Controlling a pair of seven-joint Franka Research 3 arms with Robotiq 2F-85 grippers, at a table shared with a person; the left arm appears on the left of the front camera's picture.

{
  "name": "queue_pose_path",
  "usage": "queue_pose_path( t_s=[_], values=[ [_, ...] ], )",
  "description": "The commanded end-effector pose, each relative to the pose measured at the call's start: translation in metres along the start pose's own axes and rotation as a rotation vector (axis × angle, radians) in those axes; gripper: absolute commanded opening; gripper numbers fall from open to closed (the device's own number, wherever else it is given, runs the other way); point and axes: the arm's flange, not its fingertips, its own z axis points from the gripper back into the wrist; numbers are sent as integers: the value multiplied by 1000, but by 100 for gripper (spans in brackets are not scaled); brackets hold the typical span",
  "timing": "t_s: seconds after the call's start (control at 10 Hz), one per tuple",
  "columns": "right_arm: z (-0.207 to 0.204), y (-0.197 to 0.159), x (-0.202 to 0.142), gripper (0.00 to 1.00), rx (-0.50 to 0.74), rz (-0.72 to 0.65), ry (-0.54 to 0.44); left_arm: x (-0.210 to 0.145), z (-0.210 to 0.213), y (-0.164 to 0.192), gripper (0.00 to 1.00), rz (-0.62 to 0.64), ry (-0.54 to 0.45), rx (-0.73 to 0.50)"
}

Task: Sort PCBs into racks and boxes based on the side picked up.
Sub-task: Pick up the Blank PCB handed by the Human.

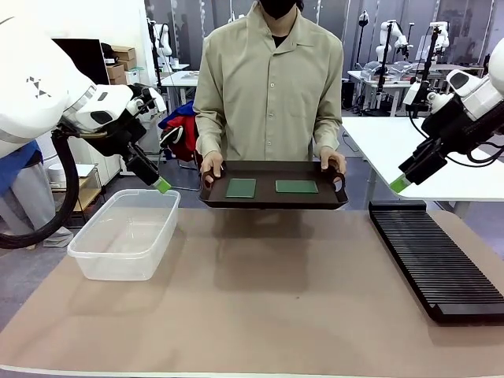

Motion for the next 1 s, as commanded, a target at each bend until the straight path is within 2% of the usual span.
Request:
queue_pose_path(
  t_s=[0.0, 0.2, 0.4, 0.5, 0.9],
  values=[
    [12, -16, 15, 100, 98, 58, 27, 6, 22, 1, 100, -109, 34, -26],
    [27, -18, 28, 100, 165, 76, 49, 11, 38, -1, 100, -193, 61, 9],
    [48, -19, 48, 100, 95, 90, 25, 19, 54, -4, 100, -234, 95, 98],
    [54, -18, 55, 100, 52, 107, -16, 22, 62, -6, 100, -227, 79, 133],
    [56, -29, 50, 100, -19, 159, -237, 14, 77, -1, 100, -97, -133, 144]
  ],
)
